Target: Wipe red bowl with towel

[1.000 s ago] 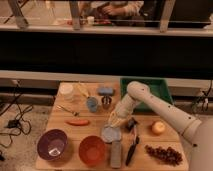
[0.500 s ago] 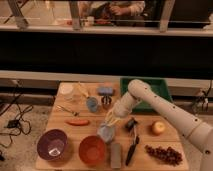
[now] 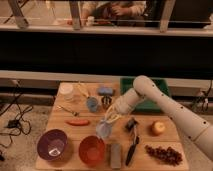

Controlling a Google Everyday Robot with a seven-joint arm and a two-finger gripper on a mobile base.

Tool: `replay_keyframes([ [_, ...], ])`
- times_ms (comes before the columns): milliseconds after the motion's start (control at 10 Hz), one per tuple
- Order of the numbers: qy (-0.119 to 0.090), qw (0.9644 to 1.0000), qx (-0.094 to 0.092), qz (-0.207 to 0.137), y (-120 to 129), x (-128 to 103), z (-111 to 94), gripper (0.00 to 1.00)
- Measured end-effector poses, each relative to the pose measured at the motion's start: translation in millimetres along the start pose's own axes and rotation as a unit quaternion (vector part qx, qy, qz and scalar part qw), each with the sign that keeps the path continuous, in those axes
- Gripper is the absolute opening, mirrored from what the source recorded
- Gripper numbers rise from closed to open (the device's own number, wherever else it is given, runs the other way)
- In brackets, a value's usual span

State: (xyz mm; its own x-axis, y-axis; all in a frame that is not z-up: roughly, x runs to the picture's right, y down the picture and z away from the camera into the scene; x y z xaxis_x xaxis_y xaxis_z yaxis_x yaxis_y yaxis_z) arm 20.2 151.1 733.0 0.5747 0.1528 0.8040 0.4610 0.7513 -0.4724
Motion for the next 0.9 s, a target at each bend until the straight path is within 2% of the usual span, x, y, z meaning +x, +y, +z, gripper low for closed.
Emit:
replay_keyframes([
  [200,-0.002,0.9999,-0.007,-0.010,8,-10,2,0.02],
  [700,0.023,0.9978,-0.054,-0.030,45,-35,23,0.02],
  [900,0.029,0.9967,-0.067,-0.035,56,-41,27,0.02],
])
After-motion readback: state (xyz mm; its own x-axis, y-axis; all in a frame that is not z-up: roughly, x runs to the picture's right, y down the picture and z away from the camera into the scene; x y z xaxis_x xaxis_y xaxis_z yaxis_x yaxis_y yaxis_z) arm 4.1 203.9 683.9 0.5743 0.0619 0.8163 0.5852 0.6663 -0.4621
